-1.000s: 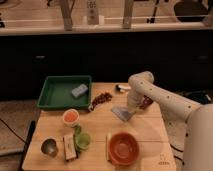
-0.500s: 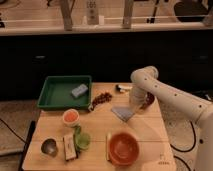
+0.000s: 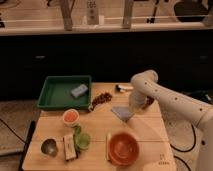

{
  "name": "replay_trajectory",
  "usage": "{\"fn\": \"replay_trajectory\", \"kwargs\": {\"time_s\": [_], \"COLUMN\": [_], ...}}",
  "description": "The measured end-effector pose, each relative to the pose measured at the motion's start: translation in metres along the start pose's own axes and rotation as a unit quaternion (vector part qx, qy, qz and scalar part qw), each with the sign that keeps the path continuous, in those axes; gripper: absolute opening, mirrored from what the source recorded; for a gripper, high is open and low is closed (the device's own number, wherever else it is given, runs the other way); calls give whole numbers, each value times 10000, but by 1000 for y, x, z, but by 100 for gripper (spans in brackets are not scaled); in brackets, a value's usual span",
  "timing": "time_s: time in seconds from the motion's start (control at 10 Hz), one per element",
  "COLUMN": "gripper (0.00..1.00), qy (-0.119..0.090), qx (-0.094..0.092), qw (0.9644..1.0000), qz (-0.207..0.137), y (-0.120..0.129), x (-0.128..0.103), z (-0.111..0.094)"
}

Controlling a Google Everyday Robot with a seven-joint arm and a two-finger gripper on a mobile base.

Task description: Wipe red bowl with towel

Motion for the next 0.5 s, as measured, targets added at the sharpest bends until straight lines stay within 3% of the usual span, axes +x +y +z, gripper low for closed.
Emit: {"fn": "replay_trajectory", "kwargs": {"time_s": [0.2, 0.4, 0.5], "gripper": [56, 75, 80], "qy": [20, 180, 245], "qx": [-3, -25, -34], "qw": [10000, 9998, 9997], "qz": [8, 3, -2], "y": [1, -15, -28], "x": [1, 0, 1], "z": [-1, -2, -1]}}
